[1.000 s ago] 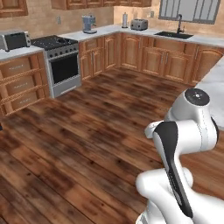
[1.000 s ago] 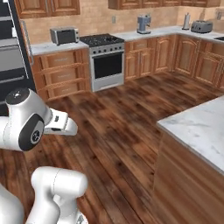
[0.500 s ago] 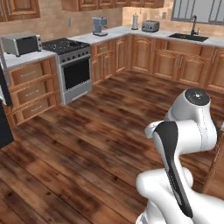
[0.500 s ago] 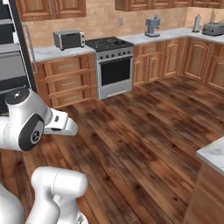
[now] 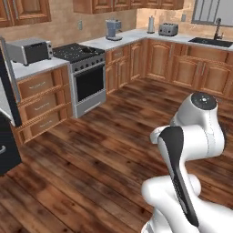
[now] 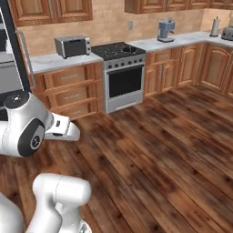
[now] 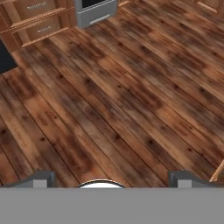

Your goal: Place the cold items (apple and peach) from the fridge in one tupperware on the dining counter. Place the warm items (kebab skewer and hot dog) in the stove area in another tupperware.

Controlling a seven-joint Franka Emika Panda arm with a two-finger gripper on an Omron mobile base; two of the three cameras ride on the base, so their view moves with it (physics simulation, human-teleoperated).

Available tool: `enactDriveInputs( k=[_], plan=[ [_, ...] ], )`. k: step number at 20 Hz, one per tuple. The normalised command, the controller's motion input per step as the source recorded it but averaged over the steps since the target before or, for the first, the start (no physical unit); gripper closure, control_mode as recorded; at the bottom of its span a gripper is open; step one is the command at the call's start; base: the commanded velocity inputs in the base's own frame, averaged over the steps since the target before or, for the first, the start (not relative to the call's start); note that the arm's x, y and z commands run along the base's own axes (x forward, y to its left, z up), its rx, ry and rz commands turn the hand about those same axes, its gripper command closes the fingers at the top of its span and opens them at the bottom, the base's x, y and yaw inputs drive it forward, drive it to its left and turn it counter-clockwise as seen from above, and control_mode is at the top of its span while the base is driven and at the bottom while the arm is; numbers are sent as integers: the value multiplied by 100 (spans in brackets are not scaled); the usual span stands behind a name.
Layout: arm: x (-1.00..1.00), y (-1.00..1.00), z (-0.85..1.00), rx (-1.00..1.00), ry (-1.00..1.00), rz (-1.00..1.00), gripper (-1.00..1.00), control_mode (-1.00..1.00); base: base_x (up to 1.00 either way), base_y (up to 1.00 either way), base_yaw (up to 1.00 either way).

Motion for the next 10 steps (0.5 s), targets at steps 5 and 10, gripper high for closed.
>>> enactDriveInputs(
  k=[5,10],
  plan=[
    [0,0,0,0,0,0,-100,100,100,-10,0],
    [0,0,0,0,0,0,-100,100,100,-1,0]
  ],
)
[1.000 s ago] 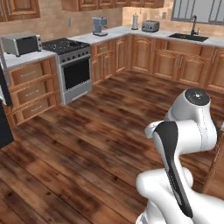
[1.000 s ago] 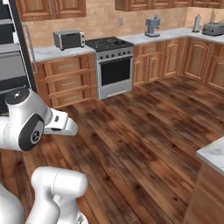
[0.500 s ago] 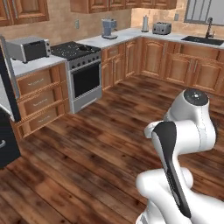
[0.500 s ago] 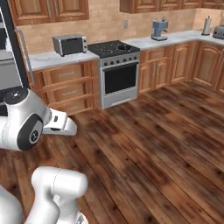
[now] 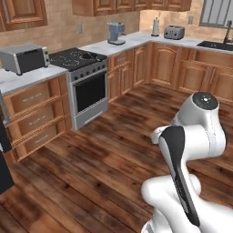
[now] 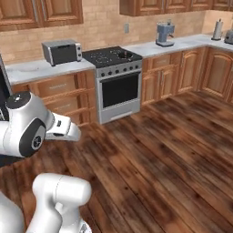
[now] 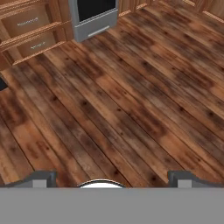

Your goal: Place the cold items (apple and peach) from the fridge in one tupperware on the dining counter. Place the warm items (kebab skewer and hot dog) in the stove area in another tupperware.

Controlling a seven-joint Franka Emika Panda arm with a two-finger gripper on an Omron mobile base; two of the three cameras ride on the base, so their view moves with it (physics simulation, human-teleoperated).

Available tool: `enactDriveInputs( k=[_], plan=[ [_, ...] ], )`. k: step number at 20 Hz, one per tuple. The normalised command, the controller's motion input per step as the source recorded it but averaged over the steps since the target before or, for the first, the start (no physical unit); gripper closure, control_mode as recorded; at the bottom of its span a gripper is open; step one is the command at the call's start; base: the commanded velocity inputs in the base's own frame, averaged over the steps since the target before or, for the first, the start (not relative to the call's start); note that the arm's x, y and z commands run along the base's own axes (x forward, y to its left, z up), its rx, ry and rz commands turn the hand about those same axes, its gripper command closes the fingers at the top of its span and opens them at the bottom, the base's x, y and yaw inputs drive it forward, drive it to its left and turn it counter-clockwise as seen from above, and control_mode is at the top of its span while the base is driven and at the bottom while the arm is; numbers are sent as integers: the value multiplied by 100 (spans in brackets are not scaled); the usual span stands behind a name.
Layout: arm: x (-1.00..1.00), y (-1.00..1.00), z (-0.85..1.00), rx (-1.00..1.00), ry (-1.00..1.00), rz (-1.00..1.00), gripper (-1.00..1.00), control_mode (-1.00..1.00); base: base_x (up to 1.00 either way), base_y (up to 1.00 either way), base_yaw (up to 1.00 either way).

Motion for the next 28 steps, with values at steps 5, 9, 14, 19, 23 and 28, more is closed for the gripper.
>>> enactDriveInputs(
  k=[5,9,14,19,23,28],
  plan=[
    [0,0,0,0,0,0,-100,100,95,-13,6],
    [0,0,0,0,0,0,-100,100,91,-15,8],
    [0,0,0,0,0,0,-100,100,74,-33,11],
    [0,0,0,0,0,0,-100,100,62,-39,11],
    [0,0,0,0,0,0,-100,100,95,-27,22],
    [0,0,0,0,0,0,-100,100,100,-18,29]
  ],
)
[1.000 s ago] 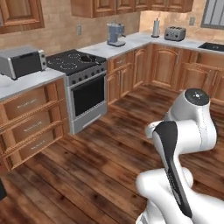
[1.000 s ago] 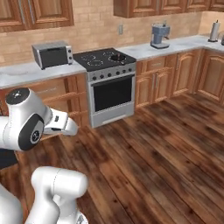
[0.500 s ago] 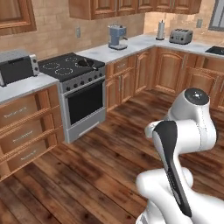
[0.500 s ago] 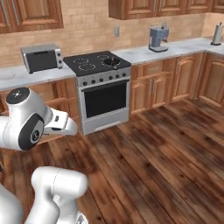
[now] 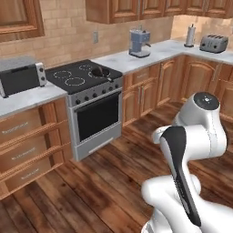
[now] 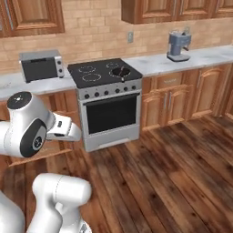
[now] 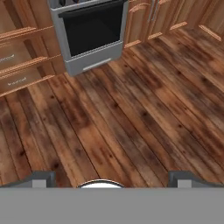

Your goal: Place the cold items (apple and peach) from the fridge in one tupperware on the dining counter. Place the warm items (kebab skewer and hot dog) in the stove area in another tupperware.

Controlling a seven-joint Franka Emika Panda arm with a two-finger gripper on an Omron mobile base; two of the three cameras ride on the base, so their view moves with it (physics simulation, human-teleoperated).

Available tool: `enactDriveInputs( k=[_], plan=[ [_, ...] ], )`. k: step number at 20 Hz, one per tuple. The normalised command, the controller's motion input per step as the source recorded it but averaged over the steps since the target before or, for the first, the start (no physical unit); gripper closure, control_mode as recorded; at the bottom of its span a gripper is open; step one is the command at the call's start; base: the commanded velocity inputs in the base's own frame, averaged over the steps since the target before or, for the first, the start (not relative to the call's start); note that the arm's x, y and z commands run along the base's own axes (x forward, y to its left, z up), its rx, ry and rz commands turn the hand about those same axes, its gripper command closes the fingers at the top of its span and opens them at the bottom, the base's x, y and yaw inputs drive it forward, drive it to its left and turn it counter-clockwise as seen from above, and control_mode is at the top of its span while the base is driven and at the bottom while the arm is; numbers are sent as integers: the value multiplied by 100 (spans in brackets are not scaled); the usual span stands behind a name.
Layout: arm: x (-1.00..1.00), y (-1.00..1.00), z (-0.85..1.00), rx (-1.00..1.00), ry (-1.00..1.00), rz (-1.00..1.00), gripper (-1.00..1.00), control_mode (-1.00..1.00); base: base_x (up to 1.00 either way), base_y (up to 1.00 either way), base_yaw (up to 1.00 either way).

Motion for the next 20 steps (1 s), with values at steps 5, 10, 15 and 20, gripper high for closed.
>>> enactDriveInputs(
  k=[5,10,15,20],
  plan=[
    [0,0,0,0,0,0,-100,100,100,-18,28],
    [0,0,0,0,0,0,-100,100,100,-23,27],
    [0,0,0,0,0,0,-100,100,98,-48,19],
    [0,0,0,0,0,0,-100,100,100,-44,6]
  ],
)
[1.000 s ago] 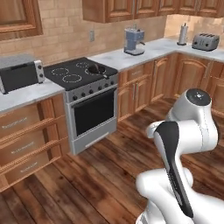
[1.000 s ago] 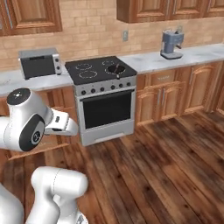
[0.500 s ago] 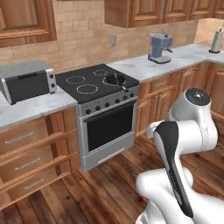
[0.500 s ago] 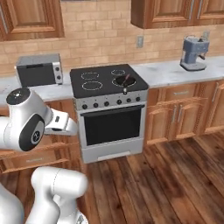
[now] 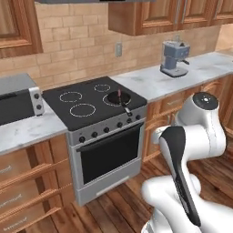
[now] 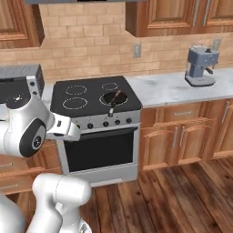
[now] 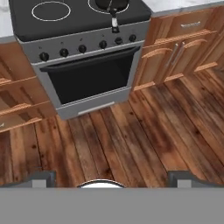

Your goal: Place the cold items (apple and peach) from the fridge in one tupperware on the dining counter. Place the warm items (kebab skewer and hot dog) in the stove area in another tupperware.

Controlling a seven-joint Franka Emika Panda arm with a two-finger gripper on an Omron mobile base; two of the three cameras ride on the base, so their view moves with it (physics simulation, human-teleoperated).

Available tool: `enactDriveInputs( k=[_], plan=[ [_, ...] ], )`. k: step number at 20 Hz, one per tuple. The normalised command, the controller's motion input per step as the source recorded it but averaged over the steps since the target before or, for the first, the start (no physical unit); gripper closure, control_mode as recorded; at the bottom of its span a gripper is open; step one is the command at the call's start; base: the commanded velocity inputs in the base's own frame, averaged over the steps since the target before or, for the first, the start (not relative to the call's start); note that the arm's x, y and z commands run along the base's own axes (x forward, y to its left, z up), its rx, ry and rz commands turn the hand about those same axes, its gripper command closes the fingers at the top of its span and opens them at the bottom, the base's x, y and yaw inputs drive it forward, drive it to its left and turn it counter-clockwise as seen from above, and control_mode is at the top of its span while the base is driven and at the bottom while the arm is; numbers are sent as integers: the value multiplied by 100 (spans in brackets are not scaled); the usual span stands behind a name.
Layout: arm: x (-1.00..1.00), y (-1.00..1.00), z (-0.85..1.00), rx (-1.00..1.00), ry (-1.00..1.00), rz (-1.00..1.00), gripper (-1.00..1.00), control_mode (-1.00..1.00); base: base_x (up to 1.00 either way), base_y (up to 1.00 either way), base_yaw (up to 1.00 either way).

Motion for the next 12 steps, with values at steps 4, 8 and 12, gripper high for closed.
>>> enactDriveInputs(
  k=[4,8,12],
  plan=[
    [0,0,0,0,0,0,-100,100,100,-30,3],
    [0,0,0,0,0,0,-100,100,98,-23,14],
    [0,0,0,0,0,0,-100,100,89,-13,34]
  ],
)
